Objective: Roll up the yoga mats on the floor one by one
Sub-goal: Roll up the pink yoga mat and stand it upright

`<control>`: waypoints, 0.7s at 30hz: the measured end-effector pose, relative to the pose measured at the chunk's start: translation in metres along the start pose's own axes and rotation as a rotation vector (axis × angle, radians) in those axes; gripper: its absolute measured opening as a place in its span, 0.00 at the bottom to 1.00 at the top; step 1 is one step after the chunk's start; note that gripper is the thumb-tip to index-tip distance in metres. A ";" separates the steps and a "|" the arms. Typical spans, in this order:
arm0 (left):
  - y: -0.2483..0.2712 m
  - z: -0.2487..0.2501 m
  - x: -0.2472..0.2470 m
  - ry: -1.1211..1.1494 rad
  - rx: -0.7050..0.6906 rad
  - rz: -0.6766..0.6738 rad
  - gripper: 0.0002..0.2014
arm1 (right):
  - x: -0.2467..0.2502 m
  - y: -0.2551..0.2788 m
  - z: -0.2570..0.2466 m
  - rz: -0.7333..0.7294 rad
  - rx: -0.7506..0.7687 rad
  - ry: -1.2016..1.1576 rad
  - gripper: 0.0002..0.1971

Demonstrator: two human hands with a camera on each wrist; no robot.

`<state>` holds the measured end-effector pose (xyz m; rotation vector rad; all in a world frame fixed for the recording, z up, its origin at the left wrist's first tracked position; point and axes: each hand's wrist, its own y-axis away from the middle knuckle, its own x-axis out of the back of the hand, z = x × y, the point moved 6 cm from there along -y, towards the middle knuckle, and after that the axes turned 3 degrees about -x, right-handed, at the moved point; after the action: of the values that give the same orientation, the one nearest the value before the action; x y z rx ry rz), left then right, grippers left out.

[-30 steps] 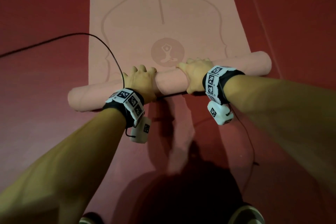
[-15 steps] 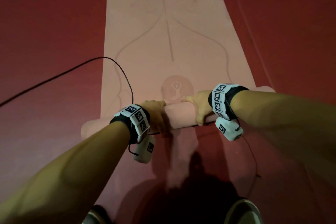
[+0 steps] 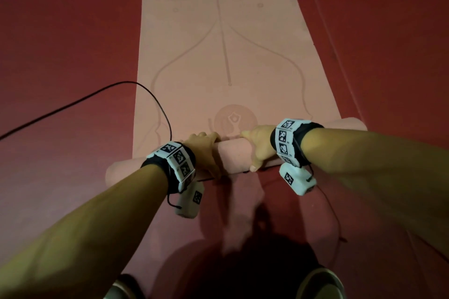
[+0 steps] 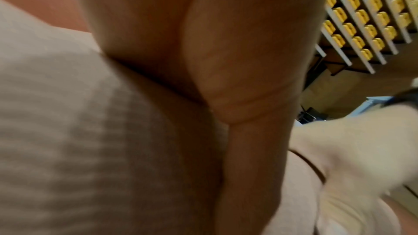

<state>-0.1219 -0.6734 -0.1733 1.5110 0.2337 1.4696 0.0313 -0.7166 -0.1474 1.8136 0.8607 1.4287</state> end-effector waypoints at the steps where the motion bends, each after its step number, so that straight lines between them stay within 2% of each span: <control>1: 0.000 0.000 0.000 -0.006 -0.004 0.024 0.50 | 0.001 -0.004 0.002 -0.031 -0.017 -0.047 0.52; 4: 0.007 0.006 -0.002 -0.111 -0.047 0.094 0.53 | 0.008 -0.004 0.003 -0.067 -0.055 -0.071 0.50; 7: 0.003 0.004 0.000 -0.066 -0.056 0.095 0.51 | 0.010 -0.006 0.005 -0.023 -0.058 -0.022 0.47; 10: -0.003 0.003 0.010 0.006 -0.078 0.002 0.47 | 0.015 -0.005 0.008 0.104 -0.042 0.083 0.48; 13: -0.005 0.003 0.012 0.230 -0.100 -0.143 0.39 | 0.018 -0.001 0.004 0.196 -0.017 0.166 0.55; 16: -0.019 -0.004 0.010 0.335 -0.125 -0.177 0.49 | 0.007 -0.003 -0.002 0.227 -0.047 0.251 0.51; 19: -0.017 -0.003 0.014 0.234 -0.121 -0.125 0.52 | 0.004 -0.007 -0.001 0.217 -0.056 0.217 0.50; 21: -0.008 -0.002 0.023 0.086 -0.091 -0.006 0.53 | 0.014 -0.010 0.001 0.184 -0.041 0.176 0.53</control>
<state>-0.1138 -0.6524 -0.1648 1.3754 0.2195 1.5216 0.0338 -0.6997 -0.1482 1.7935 0.7596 1.7305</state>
